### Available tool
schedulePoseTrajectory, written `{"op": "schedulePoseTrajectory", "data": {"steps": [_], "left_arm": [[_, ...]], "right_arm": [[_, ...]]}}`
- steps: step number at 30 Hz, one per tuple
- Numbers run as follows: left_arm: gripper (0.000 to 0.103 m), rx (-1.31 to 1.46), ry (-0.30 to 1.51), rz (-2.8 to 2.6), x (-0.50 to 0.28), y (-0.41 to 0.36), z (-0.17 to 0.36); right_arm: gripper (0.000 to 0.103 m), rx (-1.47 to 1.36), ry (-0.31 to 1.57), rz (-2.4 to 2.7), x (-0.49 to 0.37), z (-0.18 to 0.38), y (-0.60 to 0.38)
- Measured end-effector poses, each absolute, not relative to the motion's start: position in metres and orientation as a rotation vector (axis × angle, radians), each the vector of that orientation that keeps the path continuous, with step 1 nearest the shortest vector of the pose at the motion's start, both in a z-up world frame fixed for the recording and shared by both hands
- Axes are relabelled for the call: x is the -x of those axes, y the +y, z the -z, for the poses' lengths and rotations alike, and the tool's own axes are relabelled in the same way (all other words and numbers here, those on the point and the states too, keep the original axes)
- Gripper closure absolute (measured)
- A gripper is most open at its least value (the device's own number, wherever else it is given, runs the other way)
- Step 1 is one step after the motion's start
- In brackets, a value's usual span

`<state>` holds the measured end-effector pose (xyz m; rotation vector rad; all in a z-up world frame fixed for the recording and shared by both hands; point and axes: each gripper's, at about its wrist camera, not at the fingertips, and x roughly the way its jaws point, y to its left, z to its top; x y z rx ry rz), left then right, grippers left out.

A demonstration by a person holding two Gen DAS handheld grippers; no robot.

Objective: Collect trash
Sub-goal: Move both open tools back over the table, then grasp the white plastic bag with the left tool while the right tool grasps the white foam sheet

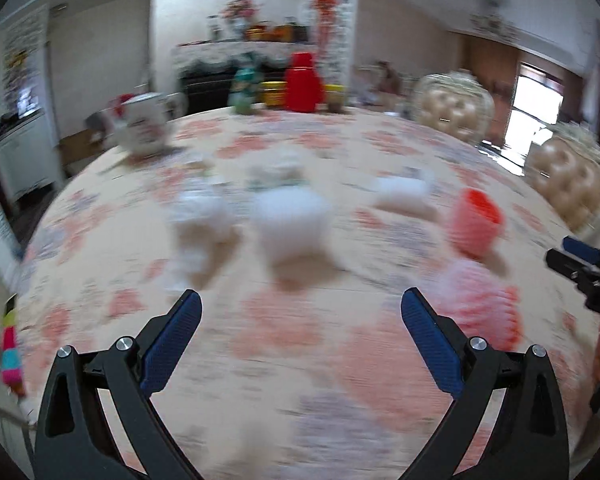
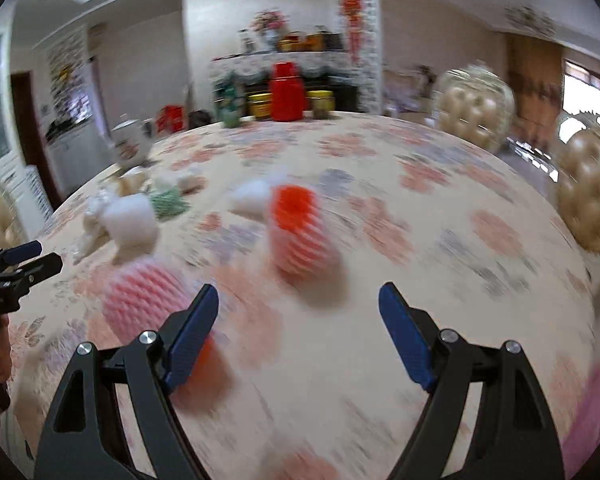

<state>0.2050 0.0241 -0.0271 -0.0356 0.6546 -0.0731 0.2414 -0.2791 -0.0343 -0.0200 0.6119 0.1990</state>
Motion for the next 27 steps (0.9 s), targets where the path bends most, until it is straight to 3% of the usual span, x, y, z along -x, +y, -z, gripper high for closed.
{"op": "schedulePoseTrajectory", "data": {"steps": [12, 27], "left_arm": [[0.009, 0.077, 0.749, -0.077, -0.259, 0.099, 0.035], [0.009, 0.149, 0.857, -0.067, -0.339, 0.112, 0.070]], "right_arm": [[0.023, 0.053, 0.764, -0.400, -0.391, 0.030, -0.190], [0.023, 0.203, 0.874, -0.215, -0.467, 0.078, -0.218]]}}
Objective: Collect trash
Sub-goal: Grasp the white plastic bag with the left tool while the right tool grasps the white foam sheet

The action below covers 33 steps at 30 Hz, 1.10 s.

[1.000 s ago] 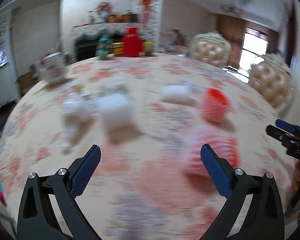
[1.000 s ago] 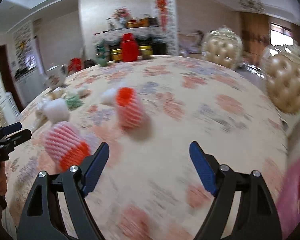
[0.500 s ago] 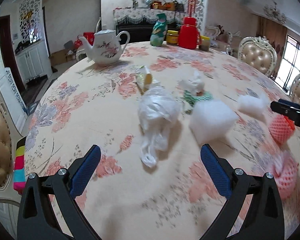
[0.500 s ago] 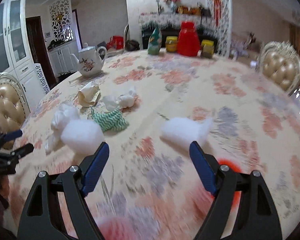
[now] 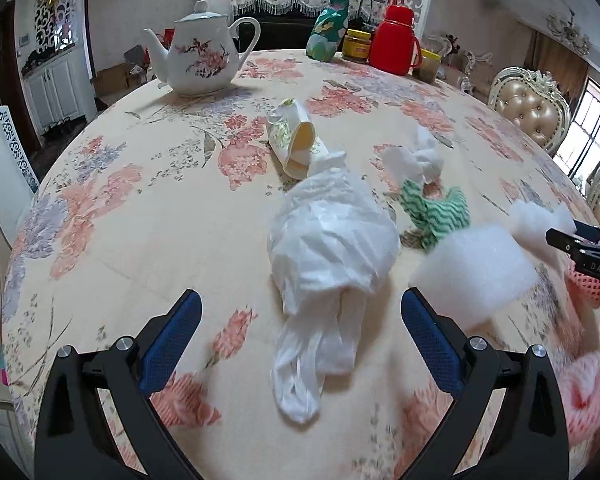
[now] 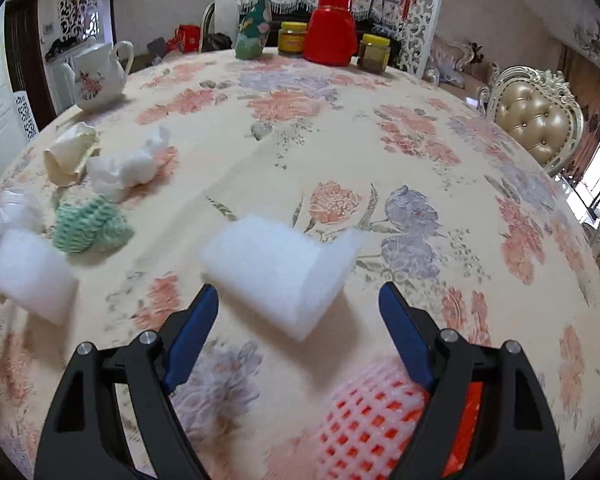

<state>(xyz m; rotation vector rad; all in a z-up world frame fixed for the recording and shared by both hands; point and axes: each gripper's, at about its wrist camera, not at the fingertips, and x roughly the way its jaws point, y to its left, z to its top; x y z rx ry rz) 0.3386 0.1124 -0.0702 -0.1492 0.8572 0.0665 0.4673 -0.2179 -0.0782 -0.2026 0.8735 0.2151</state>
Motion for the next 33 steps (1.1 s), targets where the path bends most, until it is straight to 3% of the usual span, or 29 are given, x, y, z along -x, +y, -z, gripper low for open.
{"op": "schedulePoseTrajectory", "data": {"steps": [3, 9, 23, 24, 30, 33], "left_arm": [[0.009, 0.158, 0.862, -0.070, -0.346, 0.114, 0.072], [0.009, 0.170, 0.867, -0.077, -0.355, 0.113, 0.079], [0.009, 0.241, 0.851, -0.084, -0.368, 0.116, 0.084], [0.011, 0.249, 0.851, -0.080, -0.368, 0.116, 0.084], [0.047, 0.259, 0.825, -0.055, -0.364, 0.117, 0.081], [0.052, 0.246, 0.805, -0.080, -0.356, 0.120, 0.076]], "right_arm": [[0.018, 0.223, 0.881, -0.241, -0.479, 0.083, -0.215], [0.018, 0.266, 0.886, -0.300, -0.485, 0.092, -0.206], [0.032, 0.328, 0.804, -0.332, -0.468, 0.094, -0.194], [0.033, 0.330, 0.793, -0.342, -0.465, 0.092, -0.193], [0.034, 0.313, 0.736, -0.386, -0.452, 0.072, -0.184], [0.034, 0.317, 0.700, -0.409, -0.441, 0.055, -0.175]]}}
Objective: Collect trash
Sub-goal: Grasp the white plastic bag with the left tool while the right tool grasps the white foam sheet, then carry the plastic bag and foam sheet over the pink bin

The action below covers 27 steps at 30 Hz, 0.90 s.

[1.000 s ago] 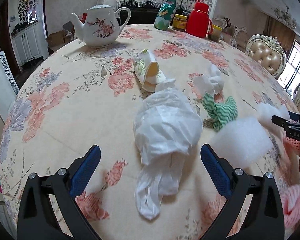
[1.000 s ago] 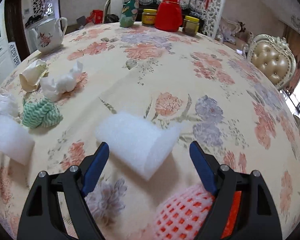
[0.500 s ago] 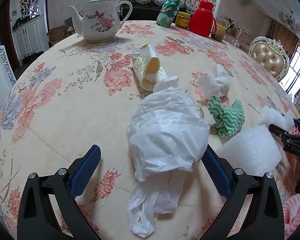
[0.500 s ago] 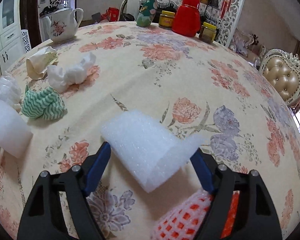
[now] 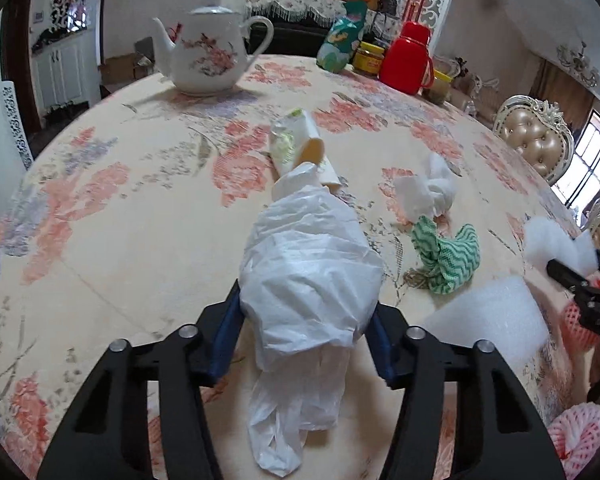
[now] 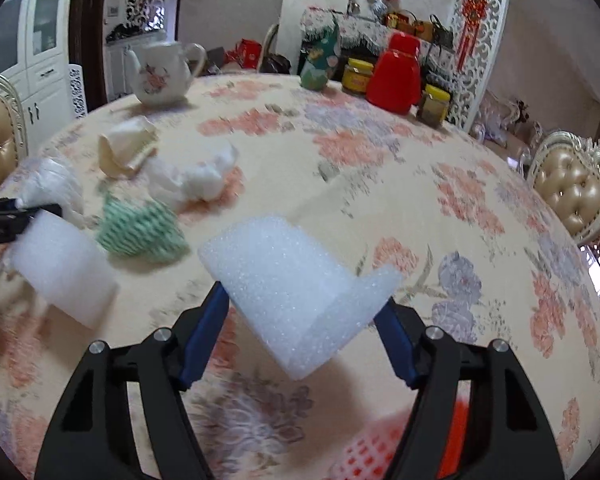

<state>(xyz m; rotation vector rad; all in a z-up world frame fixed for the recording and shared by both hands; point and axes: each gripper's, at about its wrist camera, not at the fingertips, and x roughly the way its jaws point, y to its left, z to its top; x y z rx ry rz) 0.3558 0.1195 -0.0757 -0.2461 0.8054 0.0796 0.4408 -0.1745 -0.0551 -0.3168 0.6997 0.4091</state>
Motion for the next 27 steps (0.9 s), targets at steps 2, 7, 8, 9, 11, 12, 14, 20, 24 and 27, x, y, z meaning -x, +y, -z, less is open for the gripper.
{"op": "schedulePoseTrajectory", "data": {"steps": [2, 7, 8, 9, 11, 12, 14, 20, 24, 27], "left_arm": [[0.053, 0.240, 0.782, -0.085, -0.344, 0.121, 0.069], [0.053, 0.224, 0.726, -0.089, -0.315, 0.119, 0.051], [0.053, 0.221, 0.713, -0.083, -0.310, 0.117, 0.046], [0.053, 0.218, 0.699, -0.075, -0.304, 0.115, 0.042], [0.053, 0.200, 0.669, -0.060, -0.289, 0.108, 0.032], [0.053, 0.189, 0.658, -0.056, -0.282, 0.103, 0.028], [0.053, 0.179, 0.639, -0.039, -0.269, 0.094, 0.022], [0.053, 0.161, 0.612, 0.011, -0.231, 0.070, 0.013], [0.053, 0.152, 0.622, 0.047, -0.211, 0.056, 0.017], [0.053, 0.137, 0.633, 0.076, -0.199, 0.046, 0.022]], "right_arm": [[0.033, 0.314, 0.678, -0.432, -0.431, 0.043, -0.169], [0.033, 0.310, 0.626, -0.461, -0.401, 0.018, -0.160], [0.033, 0.303, 0.617, -0.467, -0.392, 0.013, -0.160], [0.033, 0.297, 0.607, -0.470, -0.384, 0.009, -0.161], [0.033, 0.289, 0.584, -0.478, -0.364, 0.000, -0.163], [0.033, 0.286, 0.575, -0.478, -0.355, -0.003, -0.164], [0.033, 0.269, 0.561, -0.482, -0.337, -0.010, -0.170], [0.033, 0.232, 0.534, -0.466, -0.282, -0.018, -0.191], [0.033, 0.209, 0.538, -0.444, -0.253, -0.013, -0.206], [0.033, 0.211, 0.546, -0.408, -0.228, -0.006, -0.217]]}}
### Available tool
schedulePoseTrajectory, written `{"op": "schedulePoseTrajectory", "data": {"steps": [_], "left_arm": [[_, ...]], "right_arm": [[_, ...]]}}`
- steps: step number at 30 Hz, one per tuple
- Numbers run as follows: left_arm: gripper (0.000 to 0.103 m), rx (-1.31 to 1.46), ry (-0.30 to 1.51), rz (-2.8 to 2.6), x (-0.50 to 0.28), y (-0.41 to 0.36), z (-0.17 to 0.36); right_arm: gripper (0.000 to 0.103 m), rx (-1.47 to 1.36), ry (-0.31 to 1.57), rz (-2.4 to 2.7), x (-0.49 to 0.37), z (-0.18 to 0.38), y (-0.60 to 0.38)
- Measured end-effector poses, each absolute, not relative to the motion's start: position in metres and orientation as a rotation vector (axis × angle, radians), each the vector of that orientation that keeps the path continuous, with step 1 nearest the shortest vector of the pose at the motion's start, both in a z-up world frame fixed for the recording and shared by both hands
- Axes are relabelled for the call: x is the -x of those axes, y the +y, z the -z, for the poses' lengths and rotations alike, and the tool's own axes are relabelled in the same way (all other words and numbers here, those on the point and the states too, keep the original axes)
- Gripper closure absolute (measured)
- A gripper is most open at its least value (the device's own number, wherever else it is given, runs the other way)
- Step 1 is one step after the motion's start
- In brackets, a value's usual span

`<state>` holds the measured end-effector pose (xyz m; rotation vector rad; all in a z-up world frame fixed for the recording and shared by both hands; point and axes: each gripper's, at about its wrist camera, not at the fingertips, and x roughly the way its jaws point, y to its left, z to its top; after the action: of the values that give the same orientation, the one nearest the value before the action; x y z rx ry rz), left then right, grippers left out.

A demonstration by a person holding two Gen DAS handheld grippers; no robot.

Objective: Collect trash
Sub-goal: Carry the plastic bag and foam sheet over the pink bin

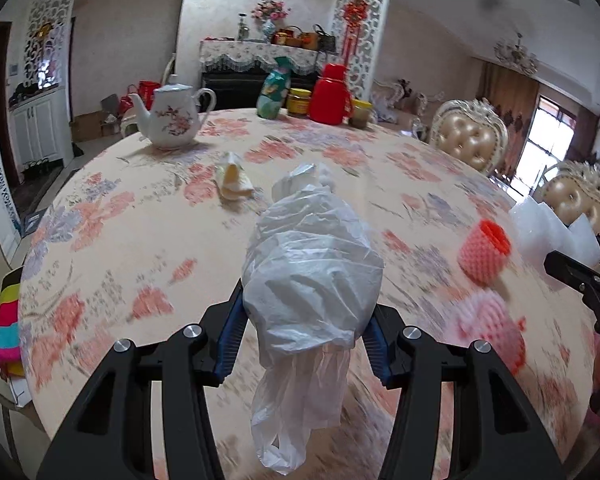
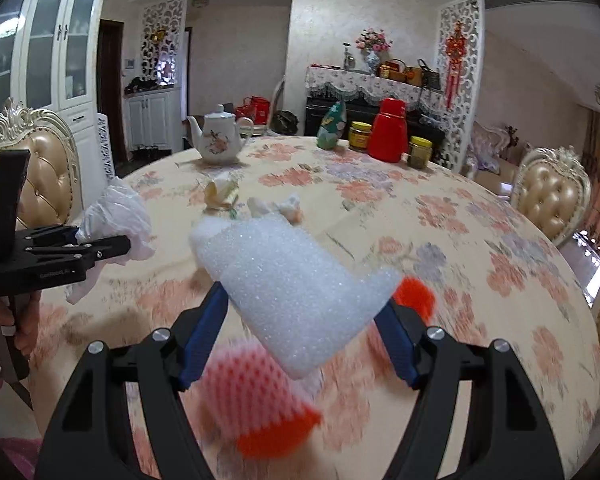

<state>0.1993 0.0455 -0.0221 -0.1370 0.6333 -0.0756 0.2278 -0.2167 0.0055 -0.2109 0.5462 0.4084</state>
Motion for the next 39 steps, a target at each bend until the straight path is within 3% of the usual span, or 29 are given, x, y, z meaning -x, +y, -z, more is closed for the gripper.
{"op": "schedulePoseTrajectory", "data": {"steps": [13, 39], "left_arm": [[0.053, 0.012, 0.623, 0.309, -0.150, -0.044, 0.030], [0.053, -0.262, 0.644, 0.882, -0.120, -0.298, 0.031]], "right_arm": [[0.032, 0.074, 0.574, -0.176, -0.131, 0.029, -0.301], [0.032, -0.167, 0.532, 0.424, -0.001, 0.034, -0.506]]}}
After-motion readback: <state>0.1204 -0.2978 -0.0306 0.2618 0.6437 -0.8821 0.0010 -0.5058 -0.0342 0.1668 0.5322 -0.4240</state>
